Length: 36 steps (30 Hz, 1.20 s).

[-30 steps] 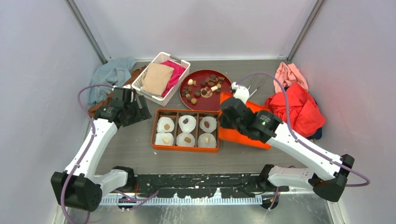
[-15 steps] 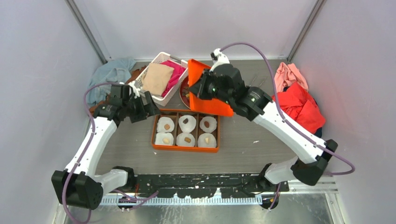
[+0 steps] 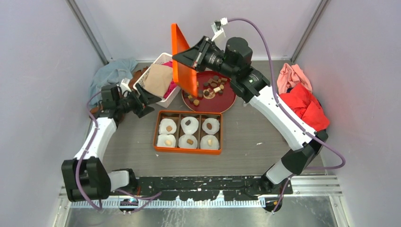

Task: Pack the chocolate

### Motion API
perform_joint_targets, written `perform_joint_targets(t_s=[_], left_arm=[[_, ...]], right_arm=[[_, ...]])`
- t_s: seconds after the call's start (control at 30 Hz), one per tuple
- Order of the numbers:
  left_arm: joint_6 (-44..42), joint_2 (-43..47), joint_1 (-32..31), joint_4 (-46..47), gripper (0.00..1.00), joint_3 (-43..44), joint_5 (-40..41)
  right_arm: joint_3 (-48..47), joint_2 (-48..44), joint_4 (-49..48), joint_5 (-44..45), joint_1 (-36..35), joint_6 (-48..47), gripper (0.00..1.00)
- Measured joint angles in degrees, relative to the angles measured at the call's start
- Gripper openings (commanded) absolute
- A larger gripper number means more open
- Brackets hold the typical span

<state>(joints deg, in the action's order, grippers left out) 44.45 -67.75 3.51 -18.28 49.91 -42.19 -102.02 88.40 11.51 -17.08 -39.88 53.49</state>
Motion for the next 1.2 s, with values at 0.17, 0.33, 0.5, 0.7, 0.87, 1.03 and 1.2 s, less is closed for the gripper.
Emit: perform_joint_targets(t_s=[0.17, 0.33, 0.5, 0.7, 0.87, 1.03, 1.2], left_arm=[[11.5, -3.4, 0.7, 18.7, 0.88, -6.7, -2.0], [24.2, -5.4, 0.8, 41.9, 0.88, -15.0, -1.5], [40.1, -15.7, 0.8, 72.0, 0.87, -18.4, -2.3], [51.2, -22.6, 0.7, 88.4, 0.87, -19.3, -3.5], [54.4, -22.5, 0.6, 93.3, 0.87, -15.3, -4.9], [56.9, -24.3, 0.1, 96.5, 0.88, -11.2, -5.7], [57.7, -27.1, -1.7, 96.5, 0.88, -10.2, -5.9]], right_arm=[[-0.7, 2.5, -11.8, -6.0, 1.4, 9.3, 0.01], [0.8, 4.7, -25.0, -10.4, 3.0, 20.6, 0.01], [4.1, 5.3, -36.0, -12.2, 5.1, 29.9, 0.01], [6.0, 6.3, -45.1, -12.9, 6.1, 37.4, 0.01], [6.5, 7.4, -50.8, -13.6, 6.1, 42.6, 0.01], [6.7, 7.8, -53.8, -14.0, 6.1, 45.4, 0.01], [6.7, 8.0, -56.9, -14.1, 5.9, 47.5, 0.01]])
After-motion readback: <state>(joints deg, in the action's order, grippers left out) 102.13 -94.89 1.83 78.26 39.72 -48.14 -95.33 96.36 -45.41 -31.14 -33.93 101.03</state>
